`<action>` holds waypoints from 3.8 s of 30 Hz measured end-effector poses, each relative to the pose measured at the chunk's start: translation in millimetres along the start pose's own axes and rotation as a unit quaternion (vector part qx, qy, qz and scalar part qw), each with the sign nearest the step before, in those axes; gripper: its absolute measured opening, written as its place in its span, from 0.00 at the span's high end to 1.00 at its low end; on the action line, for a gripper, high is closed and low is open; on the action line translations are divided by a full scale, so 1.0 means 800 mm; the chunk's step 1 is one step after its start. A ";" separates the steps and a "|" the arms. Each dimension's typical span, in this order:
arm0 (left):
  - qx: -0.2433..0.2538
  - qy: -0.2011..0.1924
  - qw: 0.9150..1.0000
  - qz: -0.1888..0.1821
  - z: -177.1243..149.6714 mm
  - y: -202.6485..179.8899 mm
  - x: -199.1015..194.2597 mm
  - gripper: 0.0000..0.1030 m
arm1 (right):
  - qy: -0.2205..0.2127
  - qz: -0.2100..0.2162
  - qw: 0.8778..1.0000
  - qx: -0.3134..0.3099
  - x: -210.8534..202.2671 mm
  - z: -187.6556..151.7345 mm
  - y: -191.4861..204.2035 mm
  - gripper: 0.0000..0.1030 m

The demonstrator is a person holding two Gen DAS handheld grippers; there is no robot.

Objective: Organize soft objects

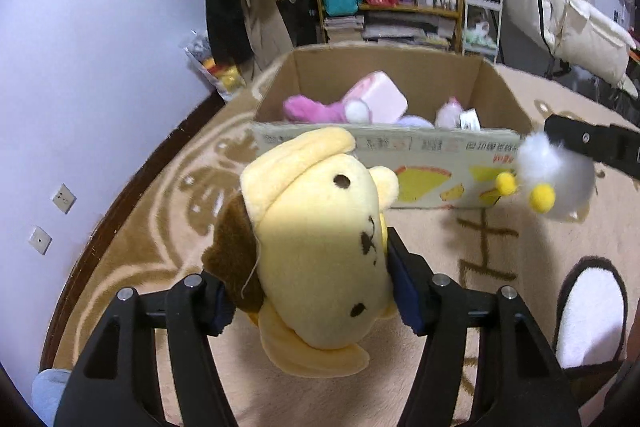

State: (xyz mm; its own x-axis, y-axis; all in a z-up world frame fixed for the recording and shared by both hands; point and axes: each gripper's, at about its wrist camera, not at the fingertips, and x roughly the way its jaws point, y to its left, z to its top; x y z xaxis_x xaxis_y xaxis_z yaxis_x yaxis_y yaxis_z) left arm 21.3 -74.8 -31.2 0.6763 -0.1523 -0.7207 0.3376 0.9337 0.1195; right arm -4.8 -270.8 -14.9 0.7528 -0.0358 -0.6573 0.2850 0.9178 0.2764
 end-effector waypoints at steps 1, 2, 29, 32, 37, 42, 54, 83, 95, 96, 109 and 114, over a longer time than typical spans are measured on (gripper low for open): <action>-0.001 -0.005 1.000 0.001 0.002 0.006 -0.001 0.39 | -0.008 -0.002 1.000 -0.001 -0.006 0.005 0.002 0.77; -0.002 -0.010 1.000 0.001 0.004 0.012 0.000 0.39 | -0.014 -0.003 1.000 -0.001 -0.013 0.007 0.004 0.77; 0.021 -0.124 0.992 0.003 0.124 0.008 -0.001 0.39 | -0.106 -0.025 0.993 -0.051 -0.012 0.097 0.036 0.77; 0.039 -0.127 0.991 0.008 0.138 0.003 0.010 0.39 | -0.108 -0.018 0.993 -0.046 -0.003 0.110 0.030 0.77; 0.054 -0.142 0.988 0.006 0.155 -0.005 0.019 0.39 | -0.114 -0.004 0.992 -0.051 0.009 0.123 0.028 0.76; 0.051 -0.136 0.989 -0.022 0.163 -0.009 0.035 0.38 | -0.105 0.024 0.993 -0.038 0.030 0.122 0.021 0.76; 0.058 -0.070 0.995 -0.039 0.149 -0.020 0.106 0.25 | -0.033 0.047 0.998 -0.007 0.102 0.094 0.000 0.72; 0.011 -0.136 0.990 0.043 0.135 0.059 -0.054 0.00 | -0.062 -0.016 0.998 -0.016 -0.026 0.099 0.006 0.00; 0.013 -0.152 0.987 0.047 0.085 0.073 -0.123 0.00 | -0.094 -0.022 0.994 -0.043 -0.101 0.066 0.026 0.00; 0.012 -0.153 0.987 0.048 0.082 0.073 -0.126 0.00 | -0.095 -0.025 0.994 -0.041 -0.106 0.062 0.026 0.00; -0.006 -0.160 0.986 0.048 0.034 0.087 -0.122 0.00 | -0.142 -0.048 0.988 -0.043 -0.123 0.012 0.007 0.00; -0.002 -0.154 0.987 0.047 0.029 0.091 -0.104 0.00 | -0.134 -0.053 0.988 -0.062 -0.106 0.000 0.006 0.00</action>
State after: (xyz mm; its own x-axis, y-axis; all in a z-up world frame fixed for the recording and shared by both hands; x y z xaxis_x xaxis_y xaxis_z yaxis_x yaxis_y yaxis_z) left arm 4.4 -1.7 53.2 0.8719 -0.1551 -0.4644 0.2609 0.9498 0.1727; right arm -67.0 -263.5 41.8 0.8570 -0.2225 -0.4647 0.3084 0.9441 0.1167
